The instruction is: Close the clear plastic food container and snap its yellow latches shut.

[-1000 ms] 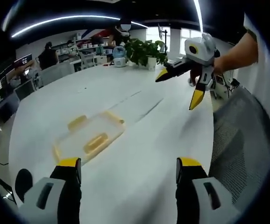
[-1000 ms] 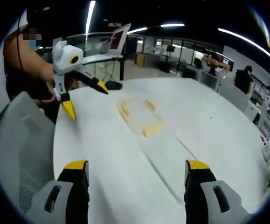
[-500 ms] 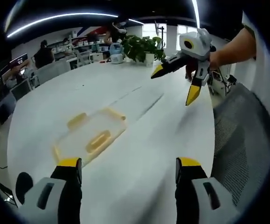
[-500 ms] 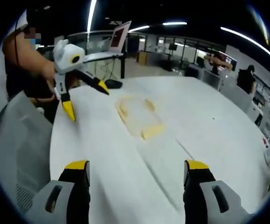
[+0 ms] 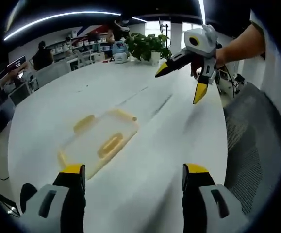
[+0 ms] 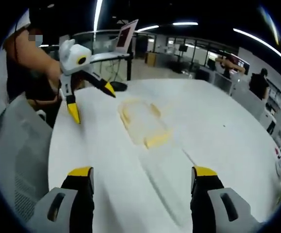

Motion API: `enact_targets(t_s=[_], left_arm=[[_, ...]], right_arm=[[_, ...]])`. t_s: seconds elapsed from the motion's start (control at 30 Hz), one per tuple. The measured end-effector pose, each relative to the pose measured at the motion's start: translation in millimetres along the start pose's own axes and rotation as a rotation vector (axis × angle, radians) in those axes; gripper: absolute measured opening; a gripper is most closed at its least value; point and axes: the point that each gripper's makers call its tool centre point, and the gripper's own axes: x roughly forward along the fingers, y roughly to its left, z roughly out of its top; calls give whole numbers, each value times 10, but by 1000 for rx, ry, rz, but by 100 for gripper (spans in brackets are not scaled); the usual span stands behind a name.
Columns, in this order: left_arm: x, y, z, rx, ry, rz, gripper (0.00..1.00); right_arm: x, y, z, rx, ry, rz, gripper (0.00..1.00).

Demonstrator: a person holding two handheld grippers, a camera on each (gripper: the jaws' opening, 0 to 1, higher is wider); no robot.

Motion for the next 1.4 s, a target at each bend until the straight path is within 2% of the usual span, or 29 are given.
enact_targets(t_s=[0.87,1.4], left_arm=[[63,346,18,26,27,-13,82],[109,591,-84,64,75,-14,81]], right_arm=[[252,-170,134,-42,16,33,80],[494,-242,247,-73,31,63,78]])
